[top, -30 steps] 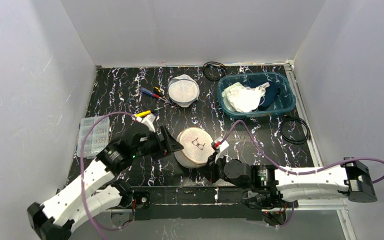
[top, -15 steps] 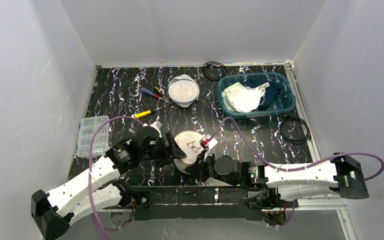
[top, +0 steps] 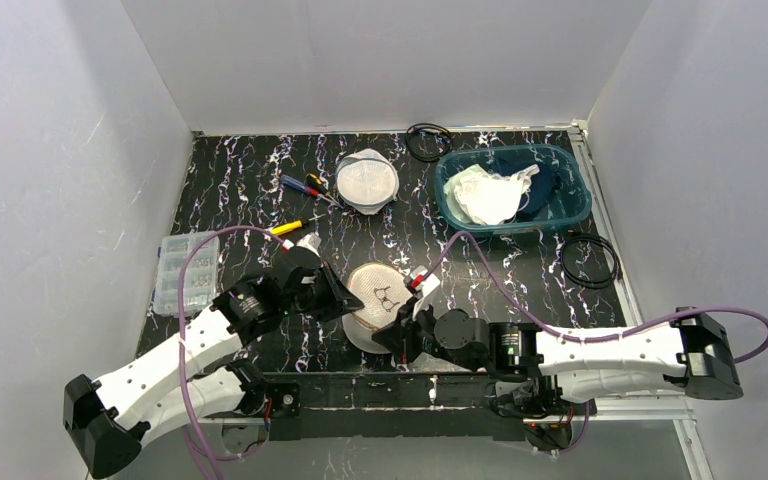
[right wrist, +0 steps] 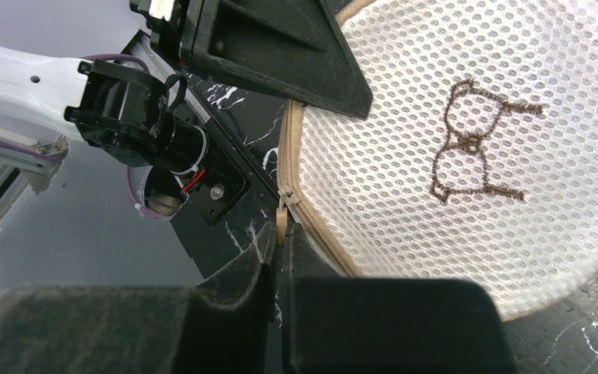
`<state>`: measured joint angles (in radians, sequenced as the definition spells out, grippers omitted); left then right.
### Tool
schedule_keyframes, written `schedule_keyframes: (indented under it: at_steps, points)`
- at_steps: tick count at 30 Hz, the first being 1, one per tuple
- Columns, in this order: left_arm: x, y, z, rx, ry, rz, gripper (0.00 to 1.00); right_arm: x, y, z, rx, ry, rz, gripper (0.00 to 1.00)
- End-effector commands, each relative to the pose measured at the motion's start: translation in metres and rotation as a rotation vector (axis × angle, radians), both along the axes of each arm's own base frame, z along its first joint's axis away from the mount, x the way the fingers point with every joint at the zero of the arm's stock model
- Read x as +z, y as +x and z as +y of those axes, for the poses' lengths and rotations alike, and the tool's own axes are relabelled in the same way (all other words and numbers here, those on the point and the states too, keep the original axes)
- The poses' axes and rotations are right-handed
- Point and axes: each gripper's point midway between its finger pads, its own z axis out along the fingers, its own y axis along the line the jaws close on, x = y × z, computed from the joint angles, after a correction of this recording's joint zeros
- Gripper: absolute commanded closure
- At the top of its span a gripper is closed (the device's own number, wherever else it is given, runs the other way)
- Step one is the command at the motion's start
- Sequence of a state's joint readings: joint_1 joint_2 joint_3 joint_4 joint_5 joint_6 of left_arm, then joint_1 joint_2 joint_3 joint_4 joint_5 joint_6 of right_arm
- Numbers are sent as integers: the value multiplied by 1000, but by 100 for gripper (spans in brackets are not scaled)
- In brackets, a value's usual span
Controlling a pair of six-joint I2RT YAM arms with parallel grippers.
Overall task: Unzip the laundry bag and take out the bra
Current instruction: Unzip the laundry bag at the center of the board.
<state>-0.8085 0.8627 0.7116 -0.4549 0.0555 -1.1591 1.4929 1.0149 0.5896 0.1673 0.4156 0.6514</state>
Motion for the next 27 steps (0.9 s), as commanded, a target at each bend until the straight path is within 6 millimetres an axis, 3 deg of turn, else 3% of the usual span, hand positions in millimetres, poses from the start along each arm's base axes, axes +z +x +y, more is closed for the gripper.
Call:
schedule_keyframes:
  at_steps: [1,8,15,19,23,24,27]
  points:
    - [12,7,7,14,31,-49,100,19,7,-8,-42,38,-21,99]
    - [20,11,9,-58,6,-88,100,3,23,-45,-133,-70,-73,99]
    - [23,20,-3,-172,-43,-97,100,-4,33,-68,-181,-164,-126,99]
    - [23,38,-5,-216,-55,-106,100,-15,37,-74,-199,-199,-142,99]
    - [15,54,-8,-223,-68,-60,99,-23,31,-64,-162,-175,-123,99]
    - [17,53,-11,-231,-82,-53,93,-22,28,-60,-146,-159,-117,99]
    - [20,45,-8,-218,-102,-38,60,-12,24,-49,-123,-120,-108,99]
